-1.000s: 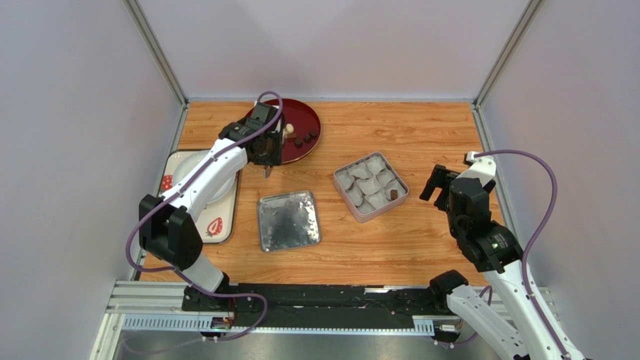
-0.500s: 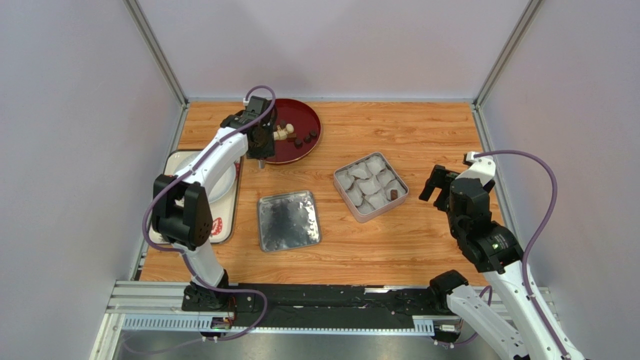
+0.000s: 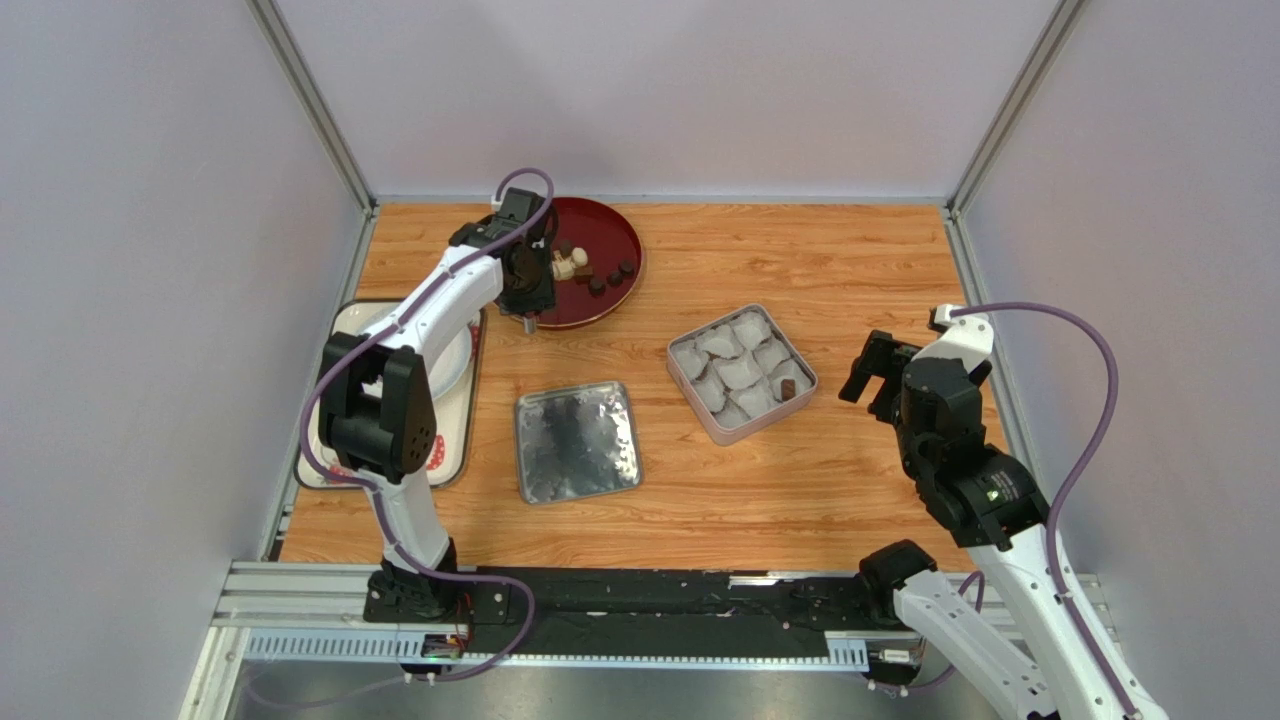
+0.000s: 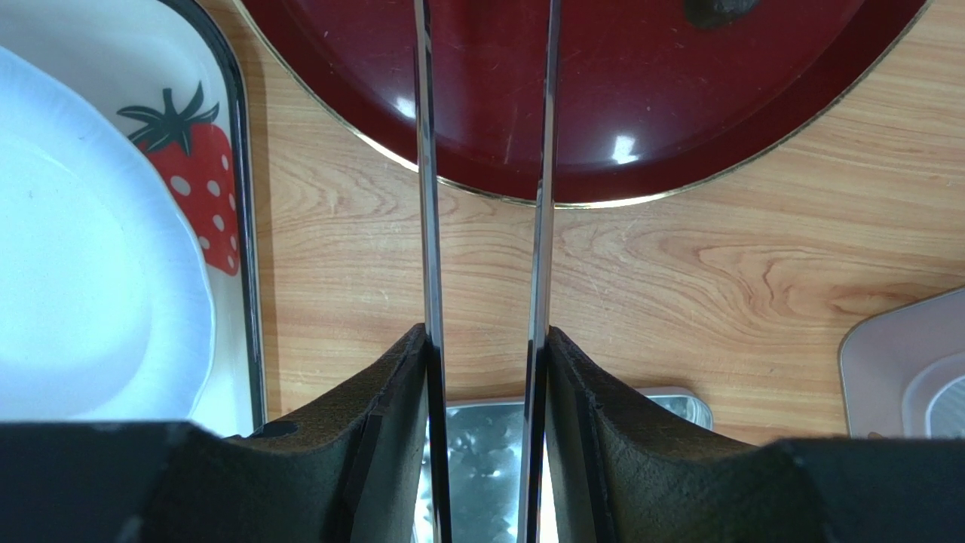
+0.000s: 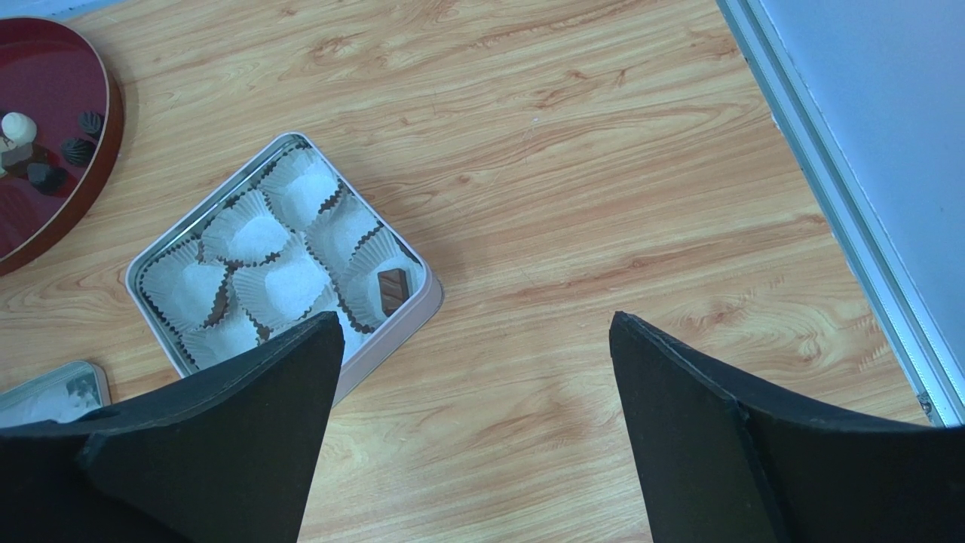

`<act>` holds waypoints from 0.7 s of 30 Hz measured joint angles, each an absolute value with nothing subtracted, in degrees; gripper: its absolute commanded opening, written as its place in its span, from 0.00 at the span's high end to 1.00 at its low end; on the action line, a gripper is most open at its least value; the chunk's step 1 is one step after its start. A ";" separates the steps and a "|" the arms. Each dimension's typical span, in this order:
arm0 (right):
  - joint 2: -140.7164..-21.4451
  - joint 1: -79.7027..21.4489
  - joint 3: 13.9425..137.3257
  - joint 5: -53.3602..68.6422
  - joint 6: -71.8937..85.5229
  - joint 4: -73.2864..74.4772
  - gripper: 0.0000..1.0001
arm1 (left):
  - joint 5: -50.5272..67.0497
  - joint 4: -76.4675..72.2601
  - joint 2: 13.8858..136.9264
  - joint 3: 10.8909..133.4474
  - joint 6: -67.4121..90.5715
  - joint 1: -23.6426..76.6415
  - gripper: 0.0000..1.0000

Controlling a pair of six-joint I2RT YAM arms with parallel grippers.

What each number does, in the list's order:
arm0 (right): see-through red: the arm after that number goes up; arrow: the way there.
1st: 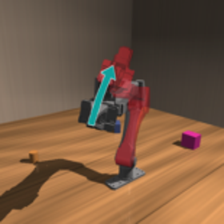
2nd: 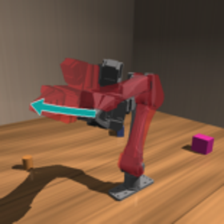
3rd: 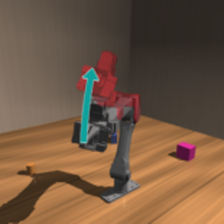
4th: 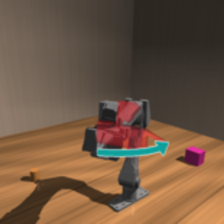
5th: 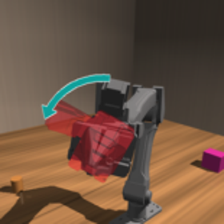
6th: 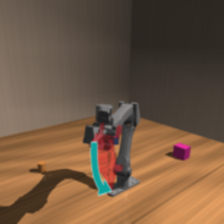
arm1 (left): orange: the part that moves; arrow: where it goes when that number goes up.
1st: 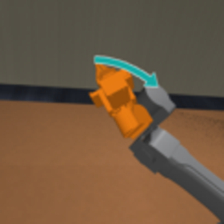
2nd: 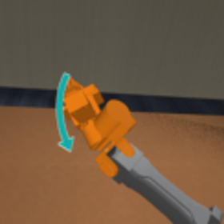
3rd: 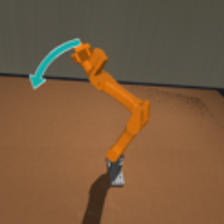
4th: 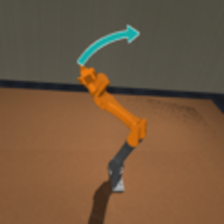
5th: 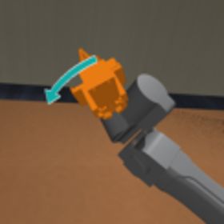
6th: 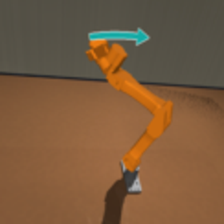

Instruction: Pack the chocolate

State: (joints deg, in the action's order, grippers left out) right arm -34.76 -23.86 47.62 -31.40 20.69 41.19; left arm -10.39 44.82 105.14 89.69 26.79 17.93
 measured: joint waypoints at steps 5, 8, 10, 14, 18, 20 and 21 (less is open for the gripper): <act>-34.76 -23.86 47.62 -31.40 20.69 41.17 0.08 | -10.37 45.71 105.89 89.76 27.05 17.89 0.52; -34.72 -23.86 47.62 -31.40 20.69 41.17 0.08 | -10.39 46.09 105.93 89.76 27.24 17.89 0.52; -34.72 -23.86 47.62 -31.40 20.69 41.15 0.08 | -10.35 46.30 105.93 89.76 27.40 17.89 0.52; -34.70 -23.83 47.62 -31.40 20.69 41.15 0.08 | -10.13 46.63 105.80 89.69 27.68 17.89 0.53; -34.70 -23.83 47.62 -31.38 20.69 41.15 0.08 | -10.04 46.76 105.62 89.54 27.68 17.89 0.58; -34.70 -23.83 47.62 -31.38 20.71 41.12 0.08 | -9.67 46.92 105.62 89.54 27.70 17.89 0.62; -34.68 -23.83 47.62 -31.38 20.71 41.12 0.08 | -9.45 46.92 105.62 89.54 27.75 17.89 0.63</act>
State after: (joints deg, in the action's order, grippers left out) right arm -34.68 -23.83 47.62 -31.38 20.71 41.12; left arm -9.45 46.92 105.62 89.54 27.75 17.89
